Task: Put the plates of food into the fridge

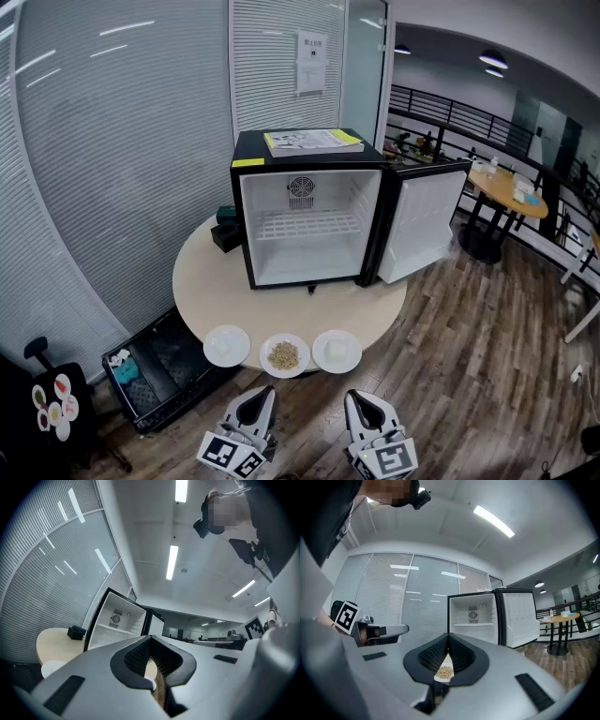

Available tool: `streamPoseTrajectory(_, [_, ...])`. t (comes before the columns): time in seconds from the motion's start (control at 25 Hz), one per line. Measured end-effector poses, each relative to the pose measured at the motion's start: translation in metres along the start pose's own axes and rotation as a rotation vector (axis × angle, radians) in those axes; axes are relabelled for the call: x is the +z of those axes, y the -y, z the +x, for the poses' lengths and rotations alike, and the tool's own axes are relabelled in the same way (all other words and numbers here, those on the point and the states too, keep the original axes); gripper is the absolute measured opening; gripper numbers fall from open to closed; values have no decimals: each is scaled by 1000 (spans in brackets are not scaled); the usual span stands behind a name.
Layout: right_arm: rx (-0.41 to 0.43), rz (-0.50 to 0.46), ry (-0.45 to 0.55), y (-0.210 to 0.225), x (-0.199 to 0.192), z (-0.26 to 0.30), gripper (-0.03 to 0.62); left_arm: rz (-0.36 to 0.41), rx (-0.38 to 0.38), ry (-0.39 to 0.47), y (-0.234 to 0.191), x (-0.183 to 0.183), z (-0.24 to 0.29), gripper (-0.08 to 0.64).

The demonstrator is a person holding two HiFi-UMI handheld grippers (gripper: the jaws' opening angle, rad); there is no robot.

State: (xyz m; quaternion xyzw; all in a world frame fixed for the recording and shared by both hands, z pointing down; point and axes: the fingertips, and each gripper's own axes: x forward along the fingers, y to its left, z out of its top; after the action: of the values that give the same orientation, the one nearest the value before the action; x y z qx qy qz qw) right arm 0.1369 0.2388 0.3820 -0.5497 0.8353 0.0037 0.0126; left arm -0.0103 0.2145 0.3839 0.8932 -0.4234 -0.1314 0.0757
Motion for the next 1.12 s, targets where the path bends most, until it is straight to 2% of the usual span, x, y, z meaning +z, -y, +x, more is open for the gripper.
streamPoseTrajectory(0.4, [28, 17, -14, 6, -10, -7, 6, 7, -1, 38, 8, -2, 0, 6])
streamPoseTrajectory(0.72, [25, 39, -42, 9, -23, -3, 6, 21, 41, 33, 8, -12, 7, 6])
streamPoseTrajectory(1.04, [7, 48, -118, 27, -53, 24, 8, 0, 3, 9, 2, -39, 37, 6])
streamPoseTrajectory(1.12, [3, 76, -142, 31, -63, 34, 8, -11, 2, -2, -5, -47, 47, 6])
